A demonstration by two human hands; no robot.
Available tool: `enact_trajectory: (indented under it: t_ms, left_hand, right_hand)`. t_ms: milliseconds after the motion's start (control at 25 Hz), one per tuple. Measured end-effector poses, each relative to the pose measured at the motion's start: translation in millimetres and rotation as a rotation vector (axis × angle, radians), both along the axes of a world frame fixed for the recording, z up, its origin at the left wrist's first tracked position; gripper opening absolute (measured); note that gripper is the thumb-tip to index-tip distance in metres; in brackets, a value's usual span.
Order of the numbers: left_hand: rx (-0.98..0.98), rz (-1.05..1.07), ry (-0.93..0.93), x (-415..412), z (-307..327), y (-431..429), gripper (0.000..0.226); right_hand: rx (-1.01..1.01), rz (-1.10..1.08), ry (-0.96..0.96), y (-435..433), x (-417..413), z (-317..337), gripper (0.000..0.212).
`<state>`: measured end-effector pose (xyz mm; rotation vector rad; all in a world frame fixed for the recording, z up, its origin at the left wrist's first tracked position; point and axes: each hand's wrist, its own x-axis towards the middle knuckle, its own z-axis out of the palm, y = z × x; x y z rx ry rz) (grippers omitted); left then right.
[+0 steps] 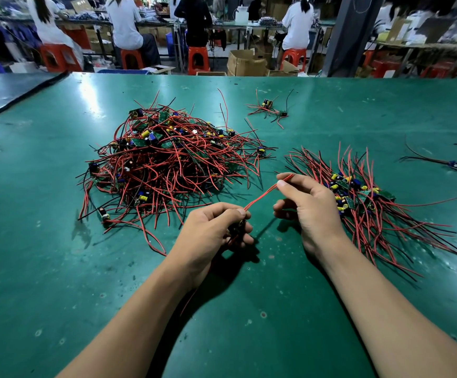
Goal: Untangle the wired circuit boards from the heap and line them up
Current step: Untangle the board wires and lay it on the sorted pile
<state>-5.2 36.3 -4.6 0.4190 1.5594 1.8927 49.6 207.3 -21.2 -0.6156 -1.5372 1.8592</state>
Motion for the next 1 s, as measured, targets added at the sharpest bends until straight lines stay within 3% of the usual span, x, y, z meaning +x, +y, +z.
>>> enact_trajectory:
  t_ms: [600,840,1000]
  left_hand:
    - [-0.006,-0.005,-0.009,1.4,2.7,0.4,0.013]
    - [-0.009,-0.006,-0.01,0.8,2.5,0.4,0.013]
    - [-0.008,-0.004,-0.011,0.3,1.9,-0.5,0.012]
  right_hand:
    - [-0.003,-0.094,0.025,2.2,-1.6,-1.0,0.01]
    - [0.183,-0.158,-0.08,6.3,-2.5,-8.1,0.008]
    - [0.154,-0.186,-0.066,7.5,-2.4,-6.8,0.009]
